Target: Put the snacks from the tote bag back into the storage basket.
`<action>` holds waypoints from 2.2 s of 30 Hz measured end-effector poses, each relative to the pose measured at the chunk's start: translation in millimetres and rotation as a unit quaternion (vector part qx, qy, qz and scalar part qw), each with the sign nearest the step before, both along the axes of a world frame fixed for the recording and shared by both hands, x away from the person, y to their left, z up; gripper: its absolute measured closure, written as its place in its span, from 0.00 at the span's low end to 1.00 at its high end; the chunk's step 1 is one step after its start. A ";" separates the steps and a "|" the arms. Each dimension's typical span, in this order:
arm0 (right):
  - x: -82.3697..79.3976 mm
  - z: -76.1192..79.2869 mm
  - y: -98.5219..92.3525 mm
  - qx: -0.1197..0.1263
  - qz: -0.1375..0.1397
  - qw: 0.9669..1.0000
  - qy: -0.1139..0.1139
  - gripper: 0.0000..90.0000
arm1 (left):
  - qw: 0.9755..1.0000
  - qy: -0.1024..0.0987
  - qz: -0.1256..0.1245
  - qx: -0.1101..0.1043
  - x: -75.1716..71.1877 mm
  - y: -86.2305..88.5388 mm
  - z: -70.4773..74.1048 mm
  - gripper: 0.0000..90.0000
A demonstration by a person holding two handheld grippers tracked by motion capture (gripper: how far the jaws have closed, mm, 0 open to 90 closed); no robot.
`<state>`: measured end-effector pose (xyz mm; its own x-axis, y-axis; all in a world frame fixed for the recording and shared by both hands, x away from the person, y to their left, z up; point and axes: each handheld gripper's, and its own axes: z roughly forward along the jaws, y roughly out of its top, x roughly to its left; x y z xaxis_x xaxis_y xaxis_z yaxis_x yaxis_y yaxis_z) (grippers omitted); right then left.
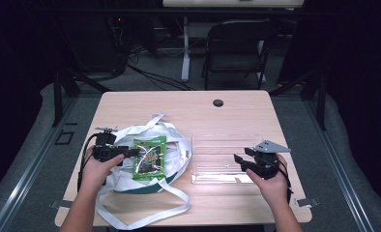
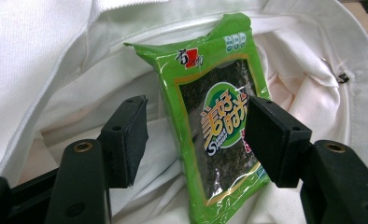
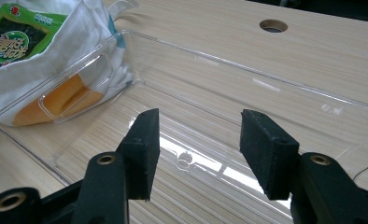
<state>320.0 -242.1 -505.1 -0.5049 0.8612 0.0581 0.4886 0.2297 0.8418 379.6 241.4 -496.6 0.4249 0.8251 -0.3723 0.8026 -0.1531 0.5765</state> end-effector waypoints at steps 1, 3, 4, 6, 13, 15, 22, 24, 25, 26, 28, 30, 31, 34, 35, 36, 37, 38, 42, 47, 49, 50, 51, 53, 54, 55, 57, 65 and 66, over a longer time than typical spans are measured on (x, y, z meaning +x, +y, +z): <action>-0.1 0.1 0.0 -0.001 0.000 1.000 0.000 0.53 | 1.000 0.002 0.000 -0.001 -0.1 -0.3 -0.2 0.44; 0.0 -0.1 0.0 0.000 0.001 1.000 0.000 0.53 | 1.000 0.004 0.001 0.001 0.0 -0.9 -0.4 0.44; 0.0 -0.1 -0.1 -0.001 0.000 1.000 0.000 0.53 | 1.000 0.005 0.003 0.003 -0.1 -1.2 -0.5 0.44; 0.1 -0.4 0.2 0.001 0.001 1.000 0.001 0.53 | 1.000 0.007 0.003 0.006 -0.5 -2.1 -0.6 0.45; 0.1 -0.9 0.8 -0.001 0.000 1.000 0.000 0.53 | 1.000 0.009 0.005 0.019 -0.3 -5.3 -3.6 0.45; 0.1 -0.9 0.6 -0.001 0.000 1.000 0.002 0.53 | 1.000 0.011 0.006 0.018 0.1 -6.7 -5.2 0.44; 0.1 -1.2 0.6 -0.001 0.001 1.000 0.002 0.52 | 1.000 0.017 -0.001 0.020 2.5 -12.3 -12.3 0.41; 0.2 -1.4 0.4 -0.001 0.001 1.000 0.002 0.52 | 1.000 0.019 -0.005 0.021 3.3 -13.9 -14.2 0.41; 0.1 -1.3 0.3 -0.001 0.000 1.000 0.002 0.52 | 1.000 0.021 -0.007 0.020 3.6 -14.9 -15.0 0.41; 0.0 -1.1 0.2 -0.001 -0.001 1.000 0.002 0.52 | 1.000 0.019 -0.007 0.020 3.8 -16.2 -15.9 0.41; 0.1 -1.2 0.3 0.002 0.000 1.000 0.000 0.52 | 1.000 0.020 -0.008 0.021 4.2 -17.6 -16.9 0.41; 0.1 -1.3 0.3 0.002 -0.001 1.000 -0.001 0.52 | 1.000 0.020 -0.007 0.020 4.7 -17.6 -18.4 0.41; 0.1 -1.3 0.1 0.002 -0.001 1.000 0.000 0.52 | 1.000 0.022 -0.004 0.018 5.0 -17.5 -19.5 0.41; -0.2 -1.2 0.4 0.002 -0.001 1.000 -0.001 0.52 | 1.000 0.027 0.003 0.011 5.8 -17.1 -22.5 0.42; -0.3 -1.2 0.4 0.000 -0.001 1.000 0.000 0.52 | 1.000 0.028 -0.001 0.012 6.5 -16.8 -23.2 0.42; -0.3 -1.2 0.5 0.002 -0.001 1.000 0.000 0.52 | 1.000 0.029 -0.002 0.011 6.9 -17.1 -23.8 0.42; -0.4 -1.2 0.5 0.001 0.000 1.000 0.000 0.52 | 1.000 0.029 0.000 0.009 7.1 -17.8 -24.7 0.42; -0.4 -1.2 0.5 0.000 -0.001 1.000 0.000 0.52 | 1.000 0.029 0.000 0.009 7.1 -17.8 -24.7 0.43; -0.5 -1.4 0.6 0.000 -0.001 1.000 0.001 0.52 | 1.000 0.031 -0.003 0.007 8.9 -19.5 -27.0 0.43; -0.5 -2.0 1.1 0.001 0.000 1.000 -0.001 0.52 | 0.999 0.035 -0.007 0.009 11.3 -21.5 -30.3 0.43; -0.6 -1.8 1.0 -0.001 0.001 1.000 0.000 0.52 | 0.999 0.038 -0.009 0.008 11.9 -22.5 -31.2 0.43; -0.6 -1.9 1.2 -0.002 0.001 1.000 0.000 0.52 | 0.999 0.039 -0.013 0.010 12.4 -22.5 -31.5 0.44; -0.5 -2.2 1.5 -0.001 0.001 1.000 -0.001 0.52 | 0.999 0.039 -0.014 0.010 12.6 -22.9 -31.9 0.44; -0.6 -2.4 1.6 0.000 0.000 1.000 -0.001 0.52 | 0.999 0.040 -0.011 0.009 12.9 -24.0 -32.8 0.45; -0.6 -2.4 1.6 0.000 0.000 1.000 -0.001 0.52 | 0.999 0.040 -0.011 0.009 12.9 -24.0 -32.8 0.45; -0.7 -2.6 1.7 0.001 0.000 1.000 -0.001 0.52 | 0.999 0.040 -0.014 0.011 13.6 -24.1 -33.3 0.46; -0.6 -2.5 1.4 0.000 0.001 1.000 0.000 0.52 | 0.999 0.040 -0.014 0.009 14.0 -24.9 -34.0 0.46; -0.7 -2.6 1.2 -0.001 0.001 1.000 0.001 0.52 | 0.999 0.046 -0.016 0.004 15.2 -23.6 -37.2 0.52; -0.7 -2.6 1.2 -0.001 0.001 1.000 0.001 0.52 | 0.999 0.046 -0.014 0.004 15.1 -23.7 -37.0 0.52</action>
<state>319.3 -240.9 -507.8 -0.5072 0.8599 0.0570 0.4889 0.2326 0.8408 394.7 217.7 -533.6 0.4124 0.8161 -0.4049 0.8472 -0.1801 0.4998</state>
